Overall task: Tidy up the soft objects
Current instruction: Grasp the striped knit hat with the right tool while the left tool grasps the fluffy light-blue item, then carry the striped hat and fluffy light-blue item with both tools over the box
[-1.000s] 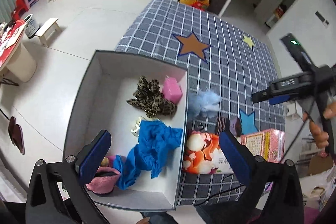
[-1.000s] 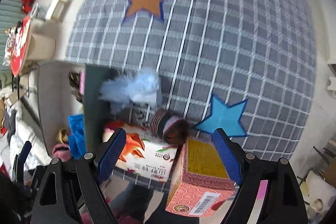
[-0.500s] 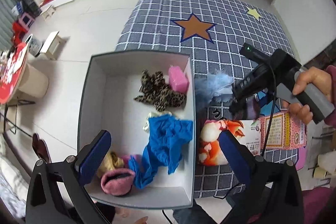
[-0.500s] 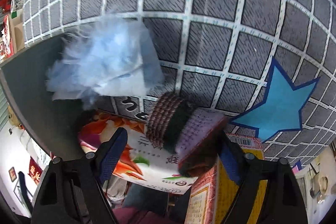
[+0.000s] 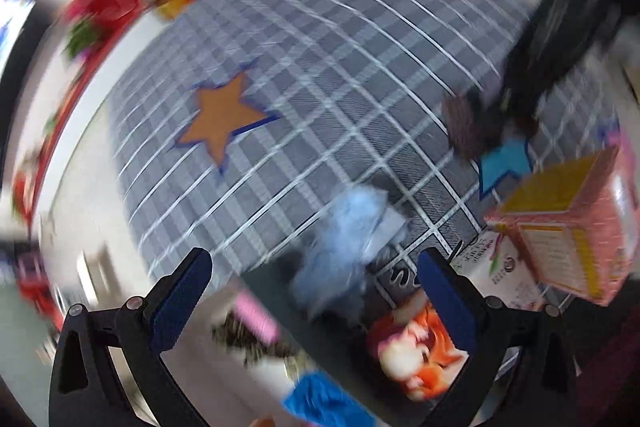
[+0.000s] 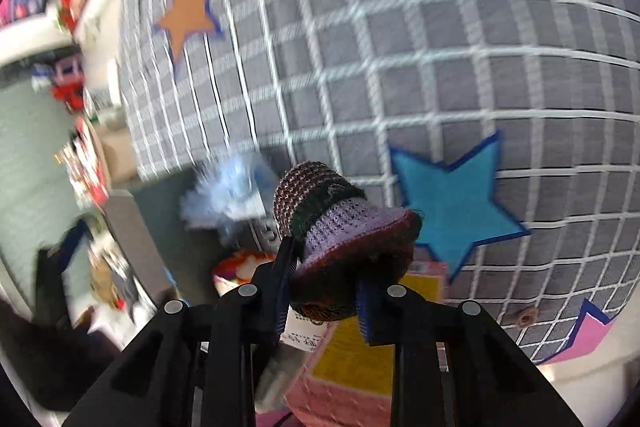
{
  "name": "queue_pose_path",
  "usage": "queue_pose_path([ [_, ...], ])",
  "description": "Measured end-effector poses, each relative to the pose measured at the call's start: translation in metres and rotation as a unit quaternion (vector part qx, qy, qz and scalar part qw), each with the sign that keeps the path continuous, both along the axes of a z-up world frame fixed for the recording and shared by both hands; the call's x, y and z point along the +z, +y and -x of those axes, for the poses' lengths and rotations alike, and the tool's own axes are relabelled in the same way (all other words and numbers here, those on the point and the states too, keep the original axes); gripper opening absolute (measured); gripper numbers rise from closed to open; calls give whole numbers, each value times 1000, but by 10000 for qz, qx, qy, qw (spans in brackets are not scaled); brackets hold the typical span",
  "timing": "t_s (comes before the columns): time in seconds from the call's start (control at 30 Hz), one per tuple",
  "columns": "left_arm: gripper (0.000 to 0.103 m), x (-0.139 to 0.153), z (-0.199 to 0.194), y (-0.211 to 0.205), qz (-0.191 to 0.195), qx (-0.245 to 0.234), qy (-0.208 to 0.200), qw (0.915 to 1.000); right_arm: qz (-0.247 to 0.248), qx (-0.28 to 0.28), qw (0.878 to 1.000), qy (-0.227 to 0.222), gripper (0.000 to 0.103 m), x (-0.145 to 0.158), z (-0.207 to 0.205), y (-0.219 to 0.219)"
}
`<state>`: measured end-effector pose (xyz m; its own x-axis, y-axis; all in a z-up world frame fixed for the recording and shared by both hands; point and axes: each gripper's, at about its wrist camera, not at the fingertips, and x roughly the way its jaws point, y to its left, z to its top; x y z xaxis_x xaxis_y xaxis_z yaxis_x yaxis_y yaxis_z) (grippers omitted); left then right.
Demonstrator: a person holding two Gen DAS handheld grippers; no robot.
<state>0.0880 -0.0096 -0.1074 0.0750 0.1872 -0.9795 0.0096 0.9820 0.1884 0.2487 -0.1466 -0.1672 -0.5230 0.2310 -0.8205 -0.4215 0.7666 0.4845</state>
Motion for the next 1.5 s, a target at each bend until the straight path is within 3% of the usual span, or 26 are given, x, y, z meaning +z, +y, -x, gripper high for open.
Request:
queue_pose_path([
  [0.1,103,-42,-18,-10,106,-673,598,9959,-237,-279,9991,-214,29,16,-18,-19],
  [0.2,103,-81,-22,-18,72,-1190,1176,9859,-509,-253,9962,-657,29,45,-24,-26],
  [0.4,102,-128,-19,-14,158,-1196,2060,9711,-909,-530,9911,-814,29,57,-18,-53],
  [0.47,98,-136,-17,-9,254,-1047,2251,9684,-966,-609,9892,-918,29,56,-10,-51],
  [0.57,69,-136,-19,3,704,-625,2286,9690,-951,-630,9863,-1192,29,62,-5,-52],
  [0.63,32,-128,-19,12,829,-408,2101,9733,-939,-675,9838,-1373,29,68,-5,-58],
  [0.7,31,-119,-18,20,654,-235,1834,9806,-892,-730,9818,-1510,29,72,-7,-65],
  [0.8,30,-96,-21,37,836,328,1186,9889,-749,-852,9788,-1705,29,74,-8,-77],
  [0.93,30,-50,-29,47,800,975,263,9917,-484,-976,9734,-2014,29,77,-8,-98],
  [1.0,30,-25,-34,42,807,1066,-165,9909,-317,-1038,9700,-2174,29,79,-7,-112],
  [1.23,30,58,-58,-33,1180,487,-1328,9829,88,-1301,9621,-2396,29,80,4,-157],
  [1.37,30,75,-74,-94,1432,-10,-1508,9781,248,-1440,9561,-2539,29,85,12,-180],
  [1.5,30,94,-54,-150,1733,-585,-1517,9714,408,-1576,9511,-2624,29,89,25,-202],
])
